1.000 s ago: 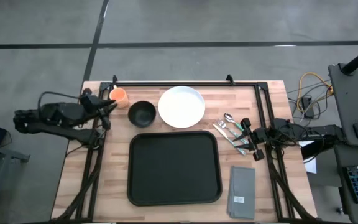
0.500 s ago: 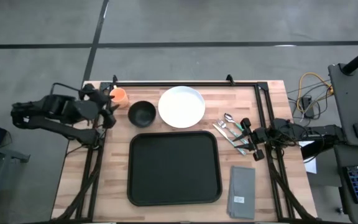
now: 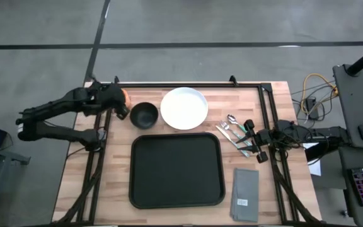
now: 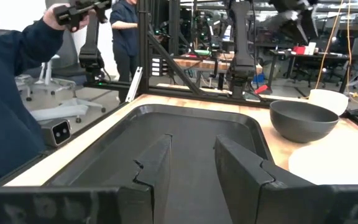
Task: Set up tray
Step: Put the orange mug into the black table tray
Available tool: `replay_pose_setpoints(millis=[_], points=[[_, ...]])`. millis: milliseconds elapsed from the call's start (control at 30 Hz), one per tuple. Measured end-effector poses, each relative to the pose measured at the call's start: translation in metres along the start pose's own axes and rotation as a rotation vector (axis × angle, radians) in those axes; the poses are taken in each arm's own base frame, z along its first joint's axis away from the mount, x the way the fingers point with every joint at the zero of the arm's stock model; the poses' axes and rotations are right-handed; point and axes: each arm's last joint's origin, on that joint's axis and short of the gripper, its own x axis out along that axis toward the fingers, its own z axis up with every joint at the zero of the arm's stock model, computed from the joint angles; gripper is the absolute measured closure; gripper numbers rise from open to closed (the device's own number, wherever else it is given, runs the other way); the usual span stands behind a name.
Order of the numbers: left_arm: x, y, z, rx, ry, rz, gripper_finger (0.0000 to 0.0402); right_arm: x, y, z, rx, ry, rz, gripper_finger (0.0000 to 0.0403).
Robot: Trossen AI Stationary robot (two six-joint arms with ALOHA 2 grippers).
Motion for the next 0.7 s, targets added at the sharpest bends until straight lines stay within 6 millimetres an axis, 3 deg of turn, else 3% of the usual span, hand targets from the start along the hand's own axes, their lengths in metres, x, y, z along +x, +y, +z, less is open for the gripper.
replay_pose_setpoints(millis=[367, 700], points=[[0.036, 0.007, 0.019, 0.008, 0.154, -0.061, 0.0158, 0.0, 0.0, 0.0, 0.0, 0.001, 0.0, 0.0291], [0.088, 0.043, 0.03, -0.086, 0.305, -0.018, 0.0158, 0.0, 0.0, 0.0, 0.0, 0.001, 0.0, 0.0291]])
